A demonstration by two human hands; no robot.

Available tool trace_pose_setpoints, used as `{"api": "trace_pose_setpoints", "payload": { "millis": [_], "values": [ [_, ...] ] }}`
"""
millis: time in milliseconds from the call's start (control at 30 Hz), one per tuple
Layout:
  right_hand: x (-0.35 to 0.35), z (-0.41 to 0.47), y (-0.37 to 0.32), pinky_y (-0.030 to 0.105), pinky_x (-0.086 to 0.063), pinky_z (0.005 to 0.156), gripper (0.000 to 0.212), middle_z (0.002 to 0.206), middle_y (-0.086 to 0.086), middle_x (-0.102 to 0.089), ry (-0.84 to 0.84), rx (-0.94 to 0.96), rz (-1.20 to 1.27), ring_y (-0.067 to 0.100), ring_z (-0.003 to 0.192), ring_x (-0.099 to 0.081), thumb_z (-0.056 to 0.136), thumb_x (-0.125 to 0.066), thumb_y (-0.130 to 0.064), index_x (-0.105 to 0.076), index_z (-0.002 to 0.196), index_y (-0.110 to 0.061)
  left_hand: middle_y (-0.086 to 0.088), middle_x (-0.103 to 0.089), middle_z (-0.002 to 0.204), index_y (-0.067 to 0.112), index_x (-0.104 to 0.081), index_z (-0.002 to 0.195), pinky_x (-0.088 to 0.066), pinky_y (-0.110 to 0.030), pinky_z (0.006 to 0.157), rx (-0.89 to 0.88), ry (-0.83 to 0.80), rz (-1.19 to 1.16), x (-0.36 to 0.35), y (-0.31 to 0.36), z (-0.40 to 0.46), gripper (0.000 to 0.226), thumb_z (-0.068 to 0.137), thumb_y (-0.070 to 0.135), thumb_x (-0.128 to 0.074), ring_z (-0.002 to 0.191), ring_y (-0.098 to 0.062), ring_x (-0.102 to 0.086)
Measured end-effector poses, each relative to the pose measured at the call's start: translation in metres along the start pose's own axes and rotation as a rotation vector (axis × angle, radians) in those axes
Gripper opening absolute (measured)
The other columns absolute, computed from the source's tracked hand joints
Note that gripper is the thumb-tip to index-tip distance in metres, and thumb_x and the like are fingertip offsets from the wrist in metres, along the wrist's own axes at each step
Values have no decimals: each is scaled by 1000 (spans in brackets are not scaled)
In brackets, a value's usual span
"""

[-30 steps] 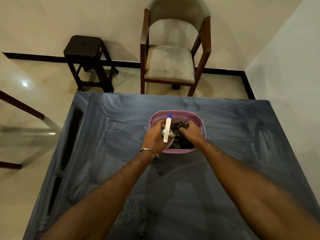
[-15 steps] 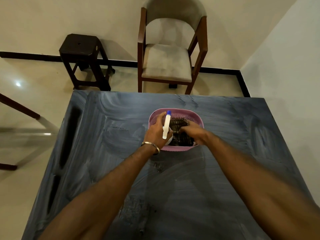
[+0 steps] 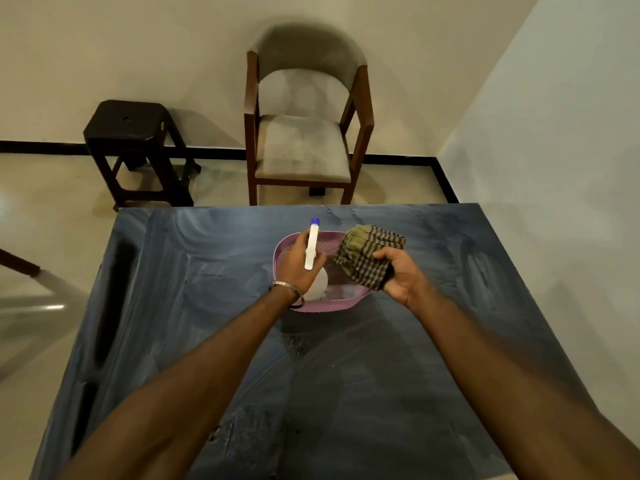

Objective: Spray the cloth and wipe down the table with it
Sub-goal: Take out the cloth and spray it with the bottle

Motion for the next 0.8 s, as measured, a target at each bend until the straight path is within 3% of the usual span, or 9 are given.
{"api": "trace_pose_setpoints", "payload": {
  "millis": [67, 133, 300, 433, 533, 633, 733, 800],
  "values": [
    [8, -5, -7, 52, -50, 96, 41, 118, 20, -67, -1, 21, 29, 36, 107, -63, 89, -42, -1, -58, 126, 3, -8, -61, 108, 9, -47, 135, -46, -8, 69, -23, 24, -28, 3, 15, -1, 45, 91, 9, -59, 91, -18, -58],
    [16, -10, -18, 50, -53, 93, 41, 118, 20, -68, 3, 54, 51, 36, 108, -64, 89, -44, -3, -59, 127, 2, -6, -58, 108, 11, -50, 131, -44, -5, 66, -67, 57, -52, 9, 32, -3, 40, 92, 5, -56, 88, -13, -55],
    [25, -28, -50, 45, -58, 86, 42, 114, 15, -72, -116, 132, 101, 32, 102, -69, 87, -43, -7, -64, 124, -5, -11, -46, 118, 14, -56, 119, -43, -9, 75, -124, 136, -98, 22, 72, -6, 33, 89, 2, -54, 91, -11, -53],
    [33, -39, -64, 51, -50, 99, 45, 126, 19, -67, -158, 170, 151, 38, 118, -62, 89, -45, -15, -61, 129, -4, -8, -62, 108, 15, -59, 111, -49, -17, 70, -162, 76, -154, 18, 98, -17, 25, 90, 3, -53, 87, -18, -64],
    [38, -46, -74, 49, -52, 94, 45, 125, 20, -67, -157, 170, 161, 37, 117, -62, 92, -42, -22, -62, 128, -3, -6, -67, 104, 12, -63, 106, -55, -25, 71, -148, -6, -177, 8, 114, -31, 20, 91, 8, -50, 82, -19, -66],
    [38, -52, -87, 49, -53, 91, 42, 118, 19, -69, -188, 181, 166, 37, 111, -64, 94, -40, -25, -66, 120, -5, -4, -70, 99, 17, -67, 100, -56, -35, 78, -120, -105, -198, -3, 128, -48, 21, 89, 15, -49, 93, -21, -67],
    [39, -59, -102, 45, -55, 83, 40, 112, 17, -72, -214, 206, 148, 33, 101, -68, 95, -39, -26, -69, 112, -7, -3, -69, 92, 21, -66, 94, -52, -30, 78, -50, -139, -154, -18, 137, -69, 17, 93, 15, -50, 90, -17, -66],
    [41, -65, -108, 42, -56, 79, 38, 109, 17, -72, -229, 210, 131, 32, 97, -69, 95, -40, -26, -69, 110, -7, -3, -68, 91, 22, -66, 94, -54, -33, 79, 7, -123, -151, -27, 135, -78, 13, 91, 26, -54, 87, -18, -65]
  ]
}}
Point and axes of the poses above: each hand's wrist, its own z-axis towards the middle knuckle, its own x-axis out of the back of the hand, y = z × x, the point moved 3 cm from there along z, towards the middle knuckle
